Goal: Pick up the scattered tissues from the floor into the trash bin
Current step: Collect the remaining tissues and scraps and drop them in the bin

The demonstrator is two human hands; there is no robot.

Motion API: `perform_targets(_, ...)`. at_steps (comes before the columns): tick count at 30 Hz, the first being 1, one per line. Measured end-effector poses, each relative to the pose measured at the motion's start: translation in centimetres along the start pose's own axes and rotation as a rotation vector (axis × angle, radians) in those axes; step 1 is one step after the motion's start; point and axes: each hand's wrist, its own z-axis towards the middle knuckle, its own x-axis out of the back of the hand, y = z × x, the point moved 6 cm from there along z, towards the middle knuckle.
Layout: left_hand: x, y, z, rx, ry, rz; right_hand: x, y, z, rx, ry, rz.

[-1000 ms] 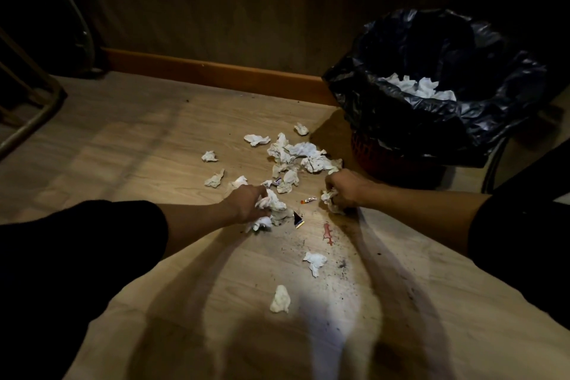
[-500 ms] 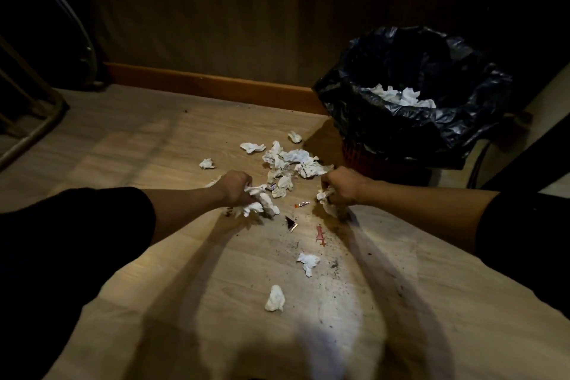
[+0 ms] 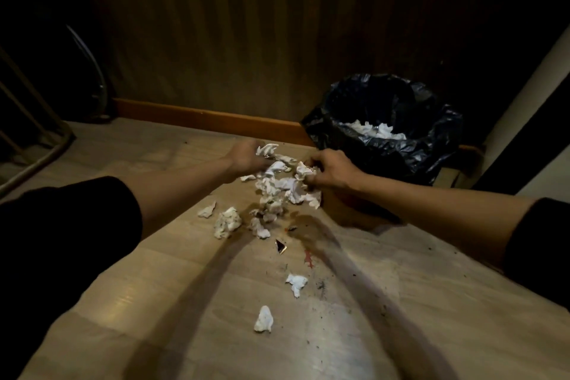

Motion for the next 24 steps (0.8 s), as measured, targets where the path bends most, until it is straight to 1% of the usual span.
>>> perform_targets(2, 1.1, 2.3, -0.3, -0.035, 0.058, -0.011, 2.5, -1.2, -0.4, 0.029, 0.095, 0.057)
perform_targets(4, 2.5, 4.6, -0.6, -0.072, 0.164, -0.046, 5.5, -2.0, -0.8, 0.051, 0.231, 0.101)
perform_targets(7, 3.7, 7.8, -0.8, -0.121, 0.265, -0.184, 9.6, -2.5, -1.5, 0.041, 0.378, 0.148)
perform_targets(9, 3.7, 9.8, 0.2, -0.092, 0.288, -0.290, 11.9, -2.0, -2.0, 0.007, 0.446, 0.188)
perform_targets(12, 1.9, 12.7, 3.0, 0.038, 0.261, -0.516, 14.5, 0.0, -2.8, -0.084, 0.527, 0.289)
perform_targets(14, -0.6, 14.8, 4.9, 0.106, 0.166, -0.673, 15.6, 1.9, -3.2, -0.173, 0.554, 0.390)
perform_targets(16, -3.1, 17.3, 6.1, 0.128, 0.091, -0.773, 16.1, 4.3, -3.4, -0.268, 0.563, 0.490)
perform_targets(17, -4.1, 18.5, 6.5, 0.120, 0.080, -0.807, 16.3, 5.5, -3.5, -0.309, 0.565, 0.532)
perform_targets(20, -6.5, 20.7, 7.7, 0.109, 0.027, -0.798, 16.6, 9.0, -3.7, -0.402, 0.565, 0.633)
perform_targets(22, -7.4, 21.5, 8.0, 0.121, -0.015, -0.795, 16.9, 10.2, -4.3, -0.433, 0.561, 0.621)
perform_targets(24, -7.2, 21.9, 7.4, 0.122, 0.000, -0.789, 17.1, 10.3, -4.9, -0.442, 0.562, 0.621)
